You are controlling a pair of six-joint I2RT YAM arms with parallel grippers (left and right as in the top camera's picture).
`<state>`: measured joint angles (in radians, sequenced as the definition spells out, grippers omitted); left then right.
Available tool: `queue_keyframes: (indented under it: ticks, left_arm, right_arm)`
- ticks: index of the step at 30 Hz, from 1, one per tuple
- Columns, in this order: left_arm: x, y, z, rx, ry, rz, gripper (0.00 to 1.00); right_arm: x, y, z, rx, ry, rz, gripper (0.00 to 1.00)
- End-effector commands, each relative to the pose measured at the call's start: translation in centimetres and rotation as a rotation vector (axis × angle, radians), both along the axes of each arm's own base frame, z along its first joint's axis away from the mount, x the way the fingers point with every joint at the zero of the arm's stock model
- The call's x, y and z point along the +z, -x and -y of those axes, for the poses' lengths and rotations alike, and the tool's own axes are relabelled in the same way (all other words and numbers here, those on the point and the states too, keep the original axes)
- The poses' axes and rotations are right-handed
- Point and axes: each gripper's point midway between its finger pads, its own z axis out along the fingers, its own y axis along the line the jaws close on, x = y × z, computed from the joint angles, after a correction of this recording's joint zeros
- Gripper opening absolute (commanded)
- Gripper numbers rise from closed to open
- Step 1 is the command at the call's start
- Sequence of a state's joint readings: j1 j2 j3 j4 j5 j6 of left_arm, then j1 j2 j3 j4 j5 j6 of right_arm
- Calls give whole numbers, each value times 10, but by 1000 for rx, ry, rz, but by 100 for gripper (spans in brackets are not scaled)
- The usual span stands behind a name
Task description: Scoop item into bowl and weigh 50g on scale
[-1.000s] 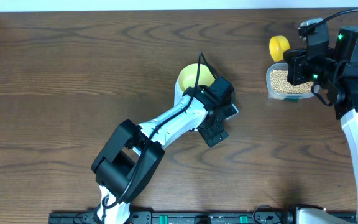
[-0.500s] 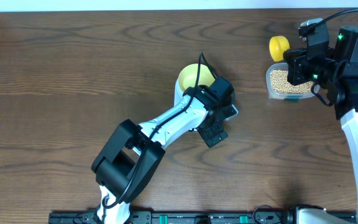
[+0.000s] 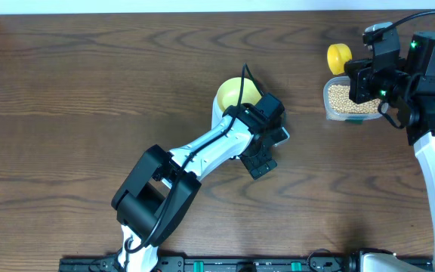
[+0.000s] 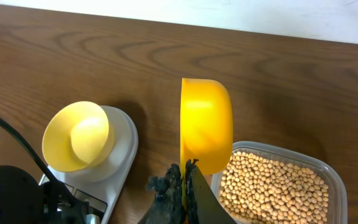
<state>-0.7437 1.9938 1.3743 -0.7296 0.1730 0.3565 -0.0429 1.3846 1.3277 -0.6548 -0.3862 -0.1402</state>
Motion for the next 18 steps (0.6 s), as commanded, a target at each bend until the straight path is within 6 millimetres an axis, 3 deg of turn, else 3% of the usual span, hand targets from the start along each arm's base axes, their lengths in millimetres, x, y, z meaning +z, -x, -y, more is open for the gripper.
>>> queue_keyframes:
  ticks: [1,18]
  left_arm:
    - [-21,11,-2,-14,-33,-59,98]
    - [-16,8,0,-14,-22,-48,98]
  right_arm:
    - [7,-2,-1,15,5,21,1]
    - [7,-2,-1,15,5,21,1]
